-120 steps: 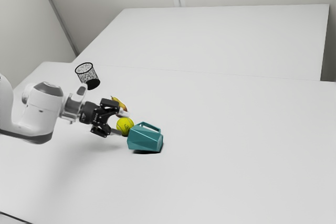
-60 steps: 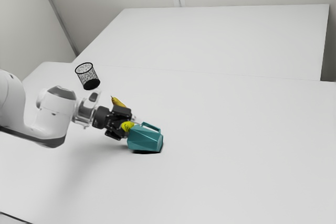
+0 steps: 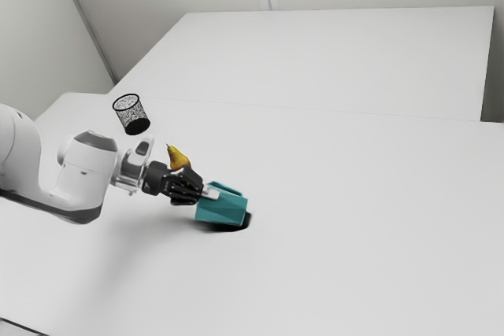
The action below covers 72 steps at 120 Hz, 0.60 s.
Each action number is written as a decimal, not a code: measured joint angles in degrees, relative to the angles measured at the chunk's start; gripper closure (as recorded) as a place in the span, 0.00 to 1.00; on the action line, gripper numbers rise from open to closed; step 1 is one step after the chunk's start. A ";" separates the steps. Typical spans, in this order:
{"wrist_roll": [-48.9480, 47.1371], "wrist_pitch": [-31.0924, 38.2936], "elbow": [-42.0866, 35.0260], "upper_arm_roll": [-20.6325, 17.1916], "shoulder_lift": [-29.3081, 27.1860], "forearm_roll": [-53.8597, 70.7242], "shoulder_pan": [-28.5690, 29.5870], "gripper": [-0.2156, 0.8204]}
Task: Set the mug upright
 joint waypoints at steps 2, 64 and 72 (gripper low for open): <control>0.03 0.01 -0.01 -0.02 0.00 0.01 0.01 0.91; -2.68 2.28 15.51 -6.45 -2.97 19.20 -1.70 0.96; -4.37 2.81 21.20 -7.72 -1.41 29.84 -1.37 0.97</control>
